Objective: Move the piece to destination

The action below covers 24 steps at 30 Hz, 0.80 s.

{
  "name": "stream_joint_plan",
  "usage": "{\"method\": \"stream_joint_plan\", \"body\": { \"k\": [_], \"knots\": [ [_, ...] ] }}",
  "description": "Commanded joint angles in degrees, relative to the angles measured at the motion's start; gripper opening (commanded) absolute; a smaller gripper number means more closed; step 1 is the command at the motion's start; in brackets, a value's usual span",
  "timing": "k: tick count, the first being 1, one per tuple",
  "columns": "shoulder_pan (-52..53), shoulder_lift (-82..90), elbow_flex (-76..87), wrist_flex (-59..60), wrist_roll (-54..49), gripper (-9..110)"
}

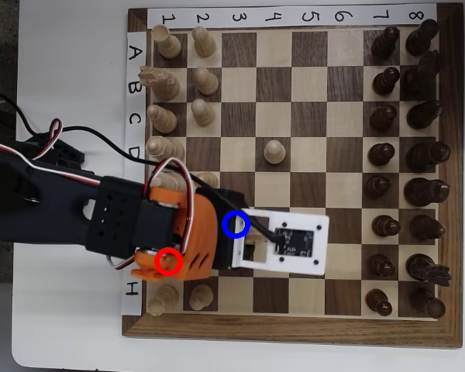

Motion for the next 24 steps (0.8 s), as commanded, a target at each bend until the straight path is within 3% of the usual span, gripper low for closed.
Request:
{"method": "stream_joint_plan", "body": {
  "k": [1, 24],
  "knots": [
    [0.7, 6.06, 0.97, -1.23, 0.09, 0],
    [-1.67, 13.36, 12.57, -7.29, 0.09, 0]
  ]
}}
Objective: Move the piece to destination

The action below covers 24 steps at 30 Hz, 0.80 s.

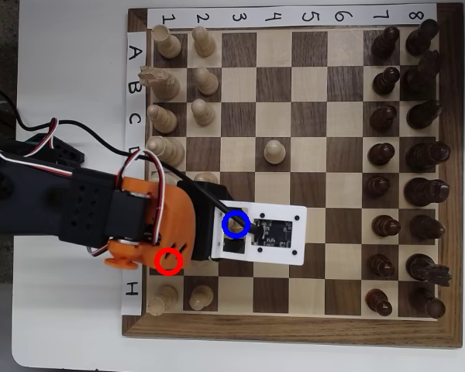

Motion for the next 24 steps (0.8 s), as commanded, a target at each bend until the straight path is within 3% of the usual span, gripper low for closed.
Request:
{"method": "stream_joint_plan", "body": {
  "k": [1, 24],
  "knots": [
    [0.0, 3.25, 0.35, -0.97, 0.09, 0],
    [-0.09, 2.55, 2.9, -4.57, -0.26, 0]
  ]
}}
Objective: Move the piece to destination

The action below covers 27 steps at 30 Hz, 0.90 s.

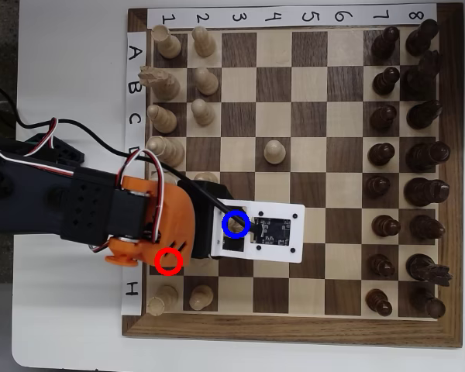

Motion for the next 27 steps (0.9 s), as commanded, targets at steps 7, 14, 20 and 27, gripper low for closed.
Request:
{"method": "stream_joint_plan", "body": {
  "k": [7, 14, 20, 27],
  "knots": [
    [0.0, 1.67, 0.79, 0.0, -0.44, 0],
    [0.0, 1.23, 1.76, 0.18, -0.7, 0],
    [-0.09, 1.05, 2.99, 1.93, -1.23, 0],
    [-0.53, 0.79, 4.04, 4.13, -1.93, 2]
  ]
}}
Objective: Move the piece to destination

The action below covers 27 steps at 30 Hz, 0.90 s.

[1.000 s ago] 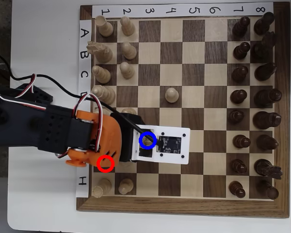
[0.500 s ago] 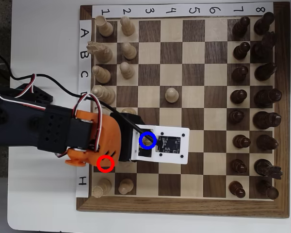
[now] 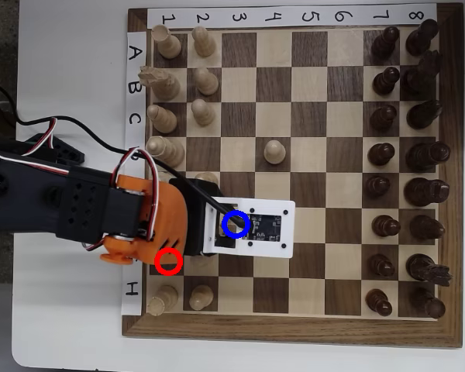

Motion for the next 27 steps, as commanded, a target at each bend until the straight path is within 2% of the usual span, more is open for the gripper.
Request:
{"method": "stream_joint_plan", "body": {
  "k": [1, 27],
  "knots": [
    [-0.7, 0.0, 0.26, 1.49, -0.62, 2],
    [-2.46, -0.88, -0.26, -0.18, -3.52, 22]
  ]
}}
